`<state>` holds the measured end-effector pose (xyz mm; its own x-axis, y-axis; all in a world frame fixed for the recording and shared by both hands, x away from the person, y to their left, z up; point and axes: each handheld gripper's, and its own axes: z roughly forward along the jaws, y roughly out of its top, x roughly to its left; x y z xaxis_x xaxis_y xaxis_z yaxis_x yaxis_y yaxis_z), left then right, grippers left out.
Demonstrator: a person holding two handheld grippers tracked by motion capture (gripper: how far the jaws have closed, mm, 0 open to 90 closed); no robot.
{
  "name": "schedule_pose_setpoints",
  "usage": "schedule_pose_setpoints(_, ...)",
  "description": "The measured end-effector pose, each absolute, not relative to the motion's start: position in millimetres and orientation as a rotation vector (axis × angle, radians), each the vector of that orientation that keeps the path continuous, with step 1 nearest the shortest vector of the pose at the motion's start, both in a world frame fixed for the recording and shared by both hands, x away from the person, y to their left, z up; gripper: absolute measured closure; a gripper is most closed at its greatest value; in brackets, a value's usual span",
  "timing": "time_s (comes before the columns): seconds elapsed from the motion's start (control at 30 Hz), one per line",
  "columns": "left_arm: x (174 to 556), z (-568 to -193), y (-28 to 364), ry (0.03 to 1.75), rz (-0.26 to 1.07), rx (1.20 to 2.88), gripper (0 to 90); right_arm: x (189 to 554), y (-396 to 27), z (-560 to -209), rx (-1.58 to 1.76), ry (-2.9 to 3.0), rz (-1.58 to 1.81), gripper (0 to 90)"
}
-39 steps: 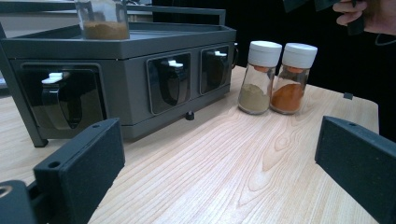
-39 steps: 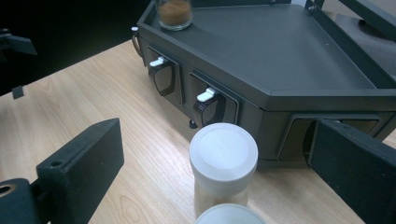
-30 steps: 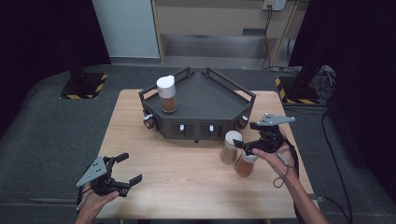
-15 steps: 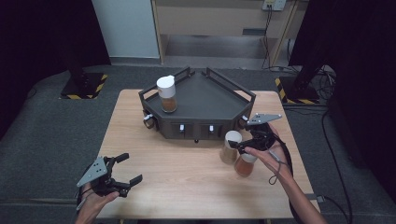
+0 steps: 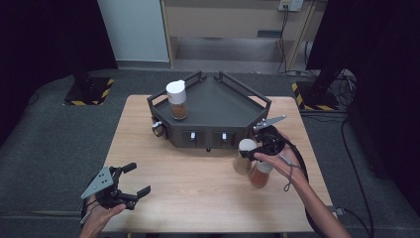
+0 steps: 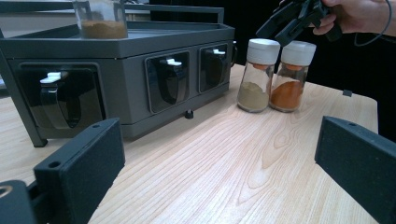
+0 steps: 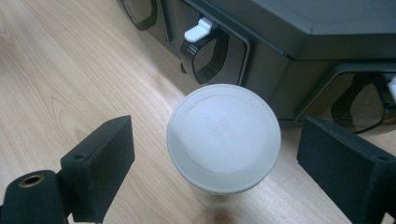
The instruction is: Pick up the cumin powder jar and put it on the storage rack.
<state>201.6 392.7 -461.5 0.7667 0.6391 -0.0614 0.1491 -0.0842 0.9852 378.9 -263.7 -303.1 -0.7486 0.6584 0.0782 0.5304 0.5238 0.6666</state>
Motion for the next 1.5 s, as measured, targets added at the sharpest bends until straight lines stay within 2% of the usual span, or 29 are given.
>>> schedule_pose_setpoints(0.4,202,-461,392,0.635,0.454,1.638,0.2,392,-253,-304,1.041,2.629,0.945,22.4)
schedule_pose_setpoints(0.67,202,-461,393,0.635,0.454,1.639,0.3,397,-245,-301,1.038,2.651,0.894,32.7)
schedule_pose_setpoints(0.97,202,-461,393,0.634,0.453,1.641,0.3,395,-235,-294,0.998,2.655,0.823,34.0)
schedule_pose_setpoints(1.5,203,-461,392,0.636,0.447,1.641,0.2,401,-243,-291,0.983,2.668,0.865,34.2)
